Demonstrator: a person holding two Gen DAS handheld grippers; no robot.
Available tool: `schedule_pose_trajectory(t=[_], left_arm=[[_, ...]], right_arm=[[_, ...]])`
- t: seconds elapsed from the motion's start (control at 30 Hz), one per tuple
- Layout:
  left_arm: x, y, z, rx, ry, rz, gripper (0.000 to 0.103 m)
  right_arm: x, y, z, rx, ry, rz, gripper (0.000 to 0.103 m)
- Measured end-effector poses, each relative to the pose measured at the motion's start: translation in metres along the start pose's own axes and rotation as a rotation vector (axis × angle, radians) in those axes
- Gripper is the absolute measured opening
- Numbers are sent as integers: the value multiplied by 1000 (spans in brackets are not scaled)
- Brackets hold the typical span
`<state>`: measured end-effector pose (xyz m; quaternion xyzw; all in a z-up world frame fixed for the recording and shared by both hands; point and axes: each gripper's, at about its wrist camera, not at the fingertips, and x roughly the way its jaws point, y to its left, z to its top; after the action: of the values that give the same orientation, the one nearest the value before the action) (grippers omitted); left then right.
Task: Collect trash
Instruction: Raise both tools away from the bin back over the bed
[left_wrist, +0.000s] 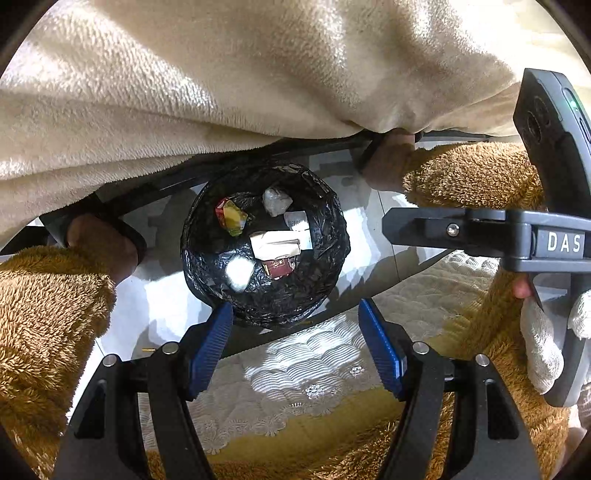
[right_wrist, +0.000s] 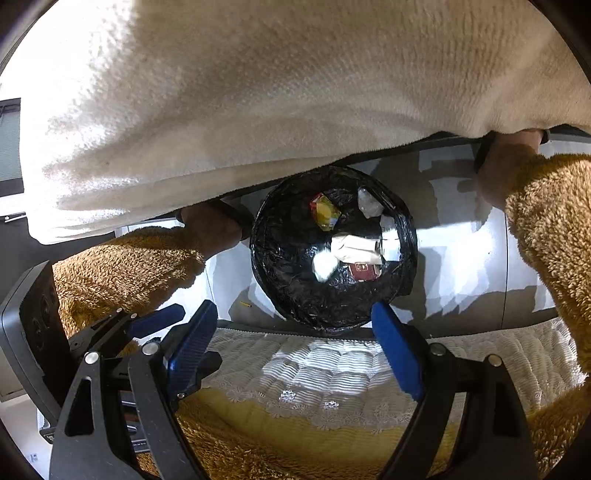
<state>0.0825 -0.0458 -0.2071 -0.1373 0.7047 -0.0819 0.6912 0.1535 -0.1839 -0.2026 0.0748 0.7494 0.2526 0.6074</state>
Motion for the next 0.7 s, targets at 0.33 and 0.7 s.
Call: schedule_pose_trajectory(t=[0.33,0.7], left_arm=[[-18,2,-6,-2,-83,-1,69],[-51,-13,-20,33,-234,26,69]], right_arm=[[-15,6,-11,-56,-62,-3,84],[-46,19,-31,-153,-202,2,84]])
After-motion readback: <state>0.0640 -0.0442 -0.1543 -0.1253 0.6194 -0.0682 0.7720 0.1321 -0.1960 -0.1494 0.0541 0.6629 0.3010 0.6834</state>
